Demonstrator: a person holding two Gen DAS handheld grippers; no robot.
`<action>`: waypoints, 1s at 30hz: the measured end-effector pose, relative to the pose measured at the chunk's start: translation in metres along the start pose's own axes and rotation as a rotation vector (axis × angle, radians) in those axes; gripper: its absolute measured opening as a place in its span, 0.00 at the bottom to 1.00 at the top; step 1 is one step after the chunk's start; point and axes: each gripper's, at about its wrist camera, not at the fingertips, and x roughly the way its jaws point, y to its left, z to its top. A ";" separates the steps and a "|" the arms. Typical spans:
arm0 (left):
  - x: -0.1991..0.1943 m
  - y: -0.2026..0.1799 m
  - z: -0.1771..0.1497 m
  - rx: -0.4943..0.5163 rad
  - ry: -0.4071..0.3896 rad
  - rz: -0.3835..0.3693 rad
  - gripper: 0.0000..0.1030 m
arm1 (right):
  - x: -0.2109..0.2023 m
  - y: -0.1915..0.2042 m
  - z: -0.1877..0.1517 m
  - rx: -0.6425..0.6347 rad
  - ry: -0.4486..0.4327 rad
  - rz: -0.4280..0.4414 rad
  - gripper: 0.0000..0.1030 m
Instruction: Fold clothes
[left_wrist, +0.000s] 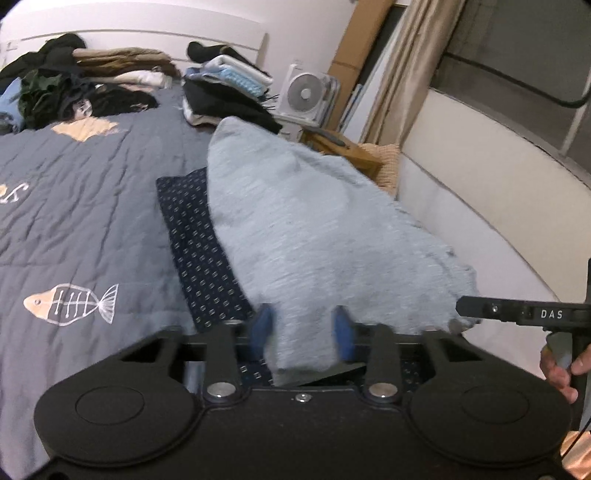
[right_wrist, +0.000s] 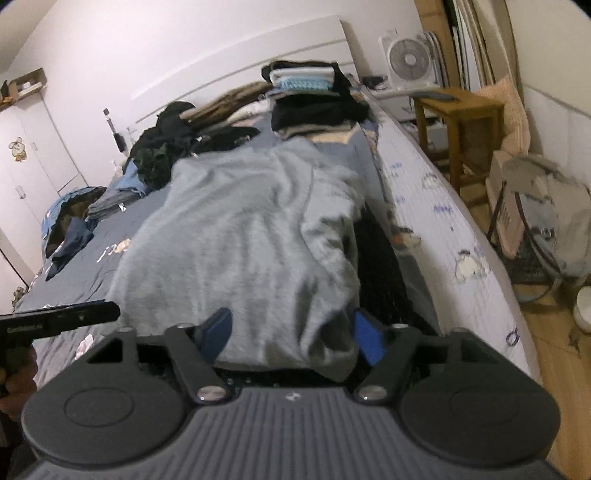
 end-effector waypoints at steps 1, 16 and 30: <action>0.001 0.002 -0.002 -0.013 0.007 -0.008 0.16 | 0.003 -0.004 -0.002 0.023 0.021 -0.001 0.30; 0.005 0.013 -0.025 0.000 0.071 -0.038 0.07 | 0.008 -0.024 -0.008 -0.075 0.111 -0.012 0.14; -0.054 -0.043 0.009 0.135 0.006 0.104 1.00 | -0.070 0.018 0.016 -0.009 -0.055 -0.042 0.64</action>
